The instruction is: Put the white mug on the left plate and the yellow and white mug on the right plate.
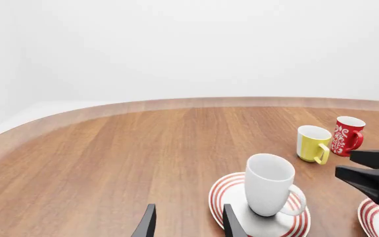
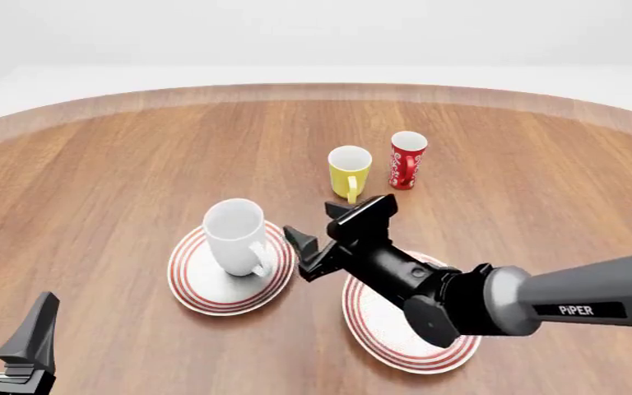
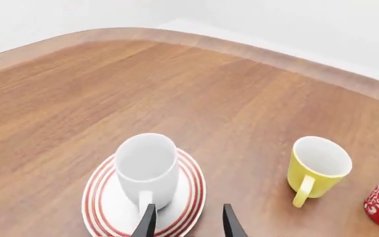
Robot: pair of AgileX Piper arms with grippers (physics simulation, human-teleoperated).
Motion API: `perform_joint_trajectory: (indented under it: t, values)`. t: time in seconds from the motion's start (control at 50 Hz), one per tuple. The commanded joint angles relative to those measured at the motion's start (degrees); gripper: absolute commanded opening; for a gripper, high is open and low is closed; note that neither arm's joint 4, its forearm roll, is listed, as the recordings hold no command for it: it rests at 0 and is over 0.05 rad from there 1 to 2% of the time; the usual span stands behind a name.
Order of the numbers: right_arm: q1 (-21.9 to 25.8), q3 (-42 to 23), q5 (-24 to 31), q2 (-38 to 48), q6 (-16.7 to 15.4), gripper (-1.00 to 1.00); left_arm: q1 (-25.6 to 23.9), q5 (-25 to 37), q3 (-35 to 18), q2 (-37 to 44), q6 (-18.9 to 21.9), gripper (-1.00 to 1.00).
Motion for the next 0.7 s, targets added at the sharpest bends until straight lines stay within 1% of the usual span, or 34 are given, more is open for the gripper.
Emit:
perform_joint_trajectory:
  t: [0.02, 0.26, 0.36, 0.48, 0.56, 0.58, 0.7]
  values:
    - [-2.7, 1.1, -0.5, -2.0, 0.1, 1.00, 0.0, 0.0, 0.0, 0.0, 0.0, 1.00]
    - [-6.3, 2.0, -1.5, -3.5, 0.9, 1.00, 0.0, 0.0, 0.0, 0.0, 0.0, 1.00]
    - [-8.1, 2.6, -2.3, -4.3, 0.4, 1.00, 0.0, 0.0, 0.0, 0.0, 0.0, 1.00]
    - [-9.6, 2.7, -2.6, -4.6, 0.6, 1.00, 0.0, 0.0, 0.0, 0.0, 0.0, 1.00]
    - [-10.8, 2.4, -2.6, -4.5, 0.6, 1.00, 0.0, 0.0, 0.0, 0.0, 0.0, 1.00]
    - [-11.8, 2.2, -2.7, -4.4, 0.9, 1.00, 0.0, 0.0, 0.0, 0.0, 0.0, 1.00]
    - [-13.1, 0.7, -2.3, -3.6, 0.7, 1.00, 0.0, 0.0, 0.0, 0.0, 0.0, 1.00]
